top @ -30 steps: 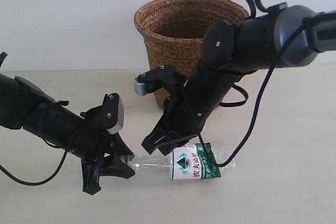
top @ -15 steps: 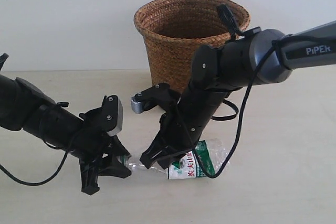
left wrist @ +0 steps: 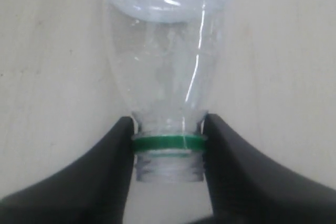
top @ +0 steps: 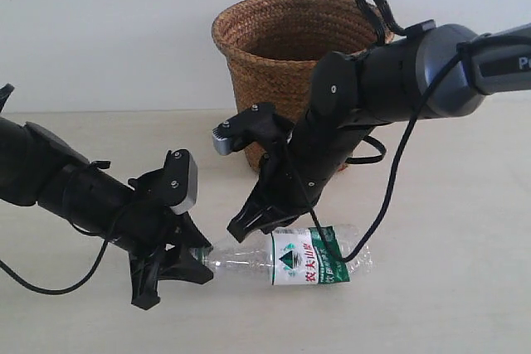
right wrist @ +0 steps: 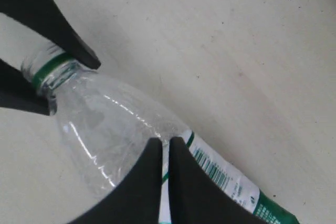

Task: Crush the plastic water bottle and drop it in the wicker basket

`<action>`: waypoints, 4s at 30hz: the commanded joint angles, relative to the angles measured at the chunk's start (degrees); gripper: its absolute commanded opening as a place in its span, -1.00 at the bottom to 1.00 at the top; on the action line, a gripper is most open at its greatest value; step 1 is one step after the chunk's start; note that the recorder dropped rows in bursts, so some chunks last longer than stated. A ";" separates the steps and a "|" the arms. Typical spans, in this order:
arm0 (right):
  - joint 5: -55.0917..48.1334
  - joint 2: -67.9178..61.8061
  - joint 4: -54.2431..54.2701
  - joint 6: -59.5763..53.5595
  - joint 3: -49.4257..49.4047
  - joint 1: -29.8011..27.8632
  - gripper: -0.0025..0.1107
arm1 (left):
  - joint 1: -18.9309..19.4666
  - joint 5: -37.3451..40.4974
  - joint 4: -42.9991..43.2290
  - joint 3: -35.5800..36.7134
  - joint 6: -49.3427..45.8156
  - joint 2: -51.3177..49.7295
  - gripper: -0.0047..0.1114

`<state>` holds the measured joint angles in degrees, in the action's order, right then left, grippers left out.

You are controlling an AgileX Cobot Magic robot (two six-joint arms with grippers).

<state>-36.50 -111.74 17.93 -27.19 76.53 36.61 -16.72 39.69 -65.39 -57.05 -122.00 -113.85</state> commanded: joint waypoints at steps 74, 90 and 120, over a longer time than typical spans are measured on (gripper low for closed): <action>-1.70 8.95 0.39 1.54 -2.84 -3.59 -0.96 | -0.19 -0.42 -0.17 -0.25 -0.21 0.46 -0.85; 35.05 33.36 8.83 2.55 -43.14 -5.79 -0.96 | -0.19 -0.42 -0.17 -0.25 0.11 0.46 -0.85; 50.73 81.20 0.45 21.75 -76.53 -5.43 -0.96 | -0.19 14.31 -6.25 3.45 28.93 21.82 -0.85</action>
<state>14.30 -31.08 18.87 -5.88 0.36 31.30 -16.63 53.12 -64.23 -53.73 -94.10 -95.37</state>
